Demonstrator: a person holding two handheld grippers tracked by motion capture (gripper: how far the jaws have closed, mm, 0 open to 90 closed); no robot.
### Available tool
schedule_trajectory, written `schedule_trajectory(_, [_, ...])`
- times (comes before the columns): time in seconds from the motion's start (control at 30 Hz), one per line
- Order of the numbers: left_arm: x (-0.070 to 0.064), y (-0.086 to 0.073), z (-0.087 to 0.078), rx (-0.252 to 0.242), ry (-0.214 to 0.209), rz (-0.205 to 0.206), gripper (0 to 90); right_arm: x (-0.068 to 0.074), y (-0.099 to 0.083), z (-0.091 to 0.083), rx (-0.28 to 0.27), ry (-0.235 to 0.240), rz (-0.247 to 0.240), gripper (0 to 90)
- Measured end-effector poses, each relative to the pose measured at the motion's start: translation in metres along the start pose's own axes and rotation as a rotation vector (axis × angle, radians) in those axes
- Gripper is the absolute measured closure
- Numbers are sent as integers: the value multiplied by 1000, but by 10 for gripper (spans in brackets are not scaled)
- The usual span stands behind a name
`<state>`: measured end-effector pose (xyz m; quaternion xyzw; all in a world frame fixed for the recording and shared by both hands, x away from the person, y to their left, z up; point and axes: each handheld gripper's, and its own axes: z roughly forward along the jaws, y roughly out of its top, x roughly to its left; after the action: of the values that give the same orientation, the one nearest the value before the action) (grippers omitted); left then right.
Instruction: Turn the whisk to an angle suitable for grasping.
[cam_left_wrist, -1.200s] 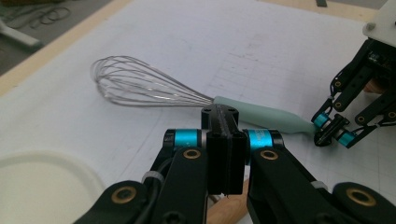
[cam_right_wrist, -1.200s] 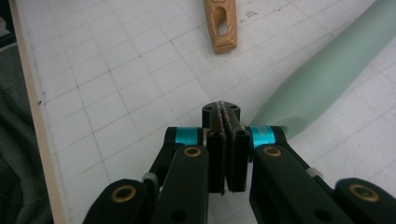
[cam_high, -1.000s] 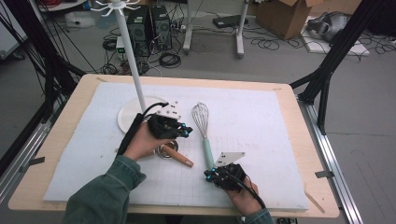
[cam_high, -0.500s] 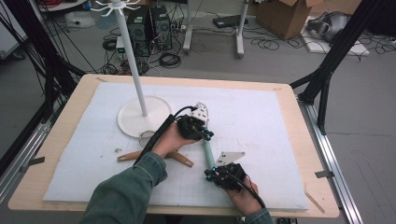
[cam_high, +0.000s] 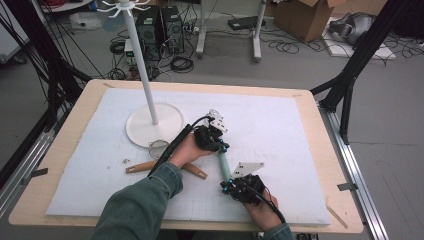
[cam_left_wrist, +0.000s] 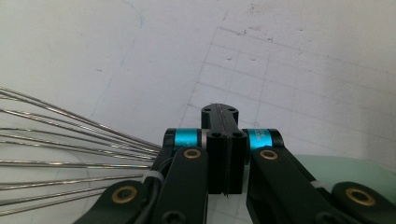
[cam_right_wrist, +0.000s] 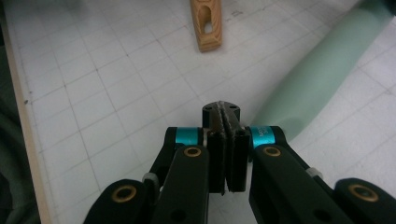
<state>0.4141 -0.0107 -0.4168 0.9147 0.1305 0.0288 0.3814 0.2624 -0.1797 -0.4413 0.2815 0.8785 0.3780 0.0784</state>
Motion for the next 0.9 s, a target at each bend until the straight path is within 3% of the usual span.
schedule_trajectory(0.67, [-1,-1,-1,38,-10,-2,898,-28,-14,-19,-15,-93,72,892])
schedule_trajectory(0.9, [-2,-1,-3,33,-10,-2,896,-28,-14,-21,-22,-88,80,871])
